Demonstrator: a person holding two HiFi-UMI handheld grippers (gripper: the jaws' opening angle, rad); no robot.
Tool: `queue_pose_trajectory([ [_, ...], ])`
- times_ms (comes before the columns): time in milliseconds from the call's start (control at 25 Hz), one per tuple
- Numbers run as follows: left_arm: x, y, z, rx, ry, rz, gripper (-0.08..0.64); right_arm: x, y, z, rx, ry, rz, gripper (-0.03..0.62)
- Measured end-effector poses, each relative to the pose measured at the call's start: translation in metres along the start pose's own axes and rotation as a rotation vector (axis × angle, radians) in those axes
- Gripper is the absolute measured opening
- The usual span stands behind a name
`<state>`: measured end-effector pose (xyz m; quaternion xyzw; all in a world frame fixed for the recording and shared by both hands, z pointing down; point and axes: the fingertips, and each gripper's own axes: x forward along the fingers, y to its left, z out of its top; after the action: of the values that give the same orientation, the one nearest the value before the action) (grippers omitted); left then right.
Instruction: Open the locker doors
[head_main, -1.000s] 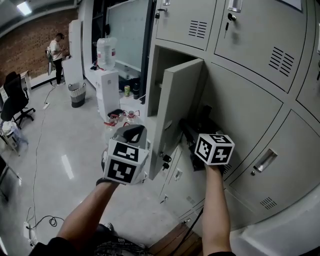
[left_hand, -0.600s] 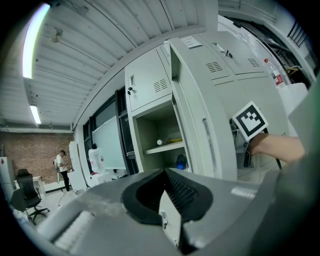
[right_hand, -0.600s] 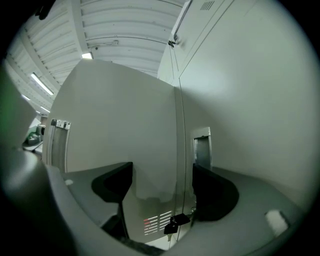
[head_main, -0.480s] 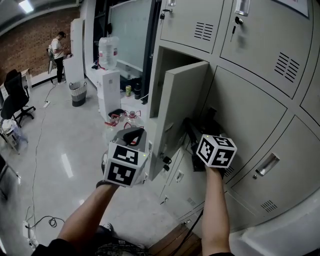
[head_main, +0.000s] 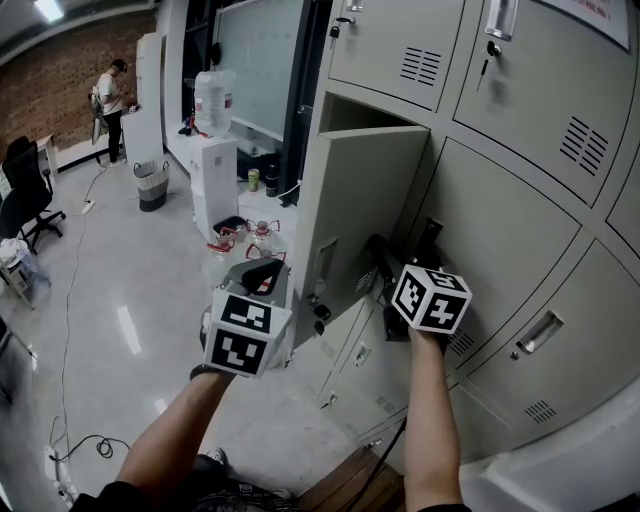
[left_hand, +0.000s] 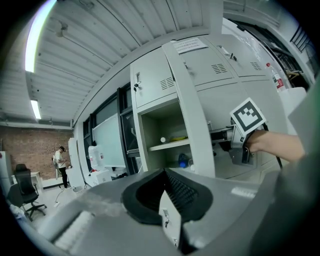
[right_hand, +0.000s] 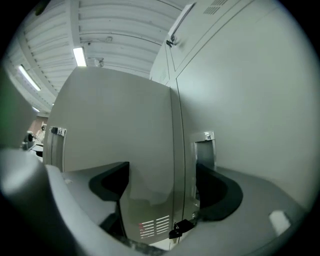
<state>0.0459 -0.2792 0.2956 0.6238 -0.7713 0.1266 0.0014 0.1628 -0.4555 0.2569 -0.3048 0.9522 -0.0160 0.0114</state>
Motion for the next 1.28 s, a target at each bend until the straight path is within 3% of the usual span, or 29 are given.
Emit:
queue_pose_trajectory([
  [600,0.008,0.010,-0.022,-0.043,0.007,-0.067,0.003,-0.008,0.018,-0.003,-0.031,0.001,-0.014,0.408],
  [1280,0.001,0.003,-0.026,-0.066,-0.045,-0.326,0.003,-0.060,0.069,-0.005,-0.065,0.022,-0.185,0.352],
])
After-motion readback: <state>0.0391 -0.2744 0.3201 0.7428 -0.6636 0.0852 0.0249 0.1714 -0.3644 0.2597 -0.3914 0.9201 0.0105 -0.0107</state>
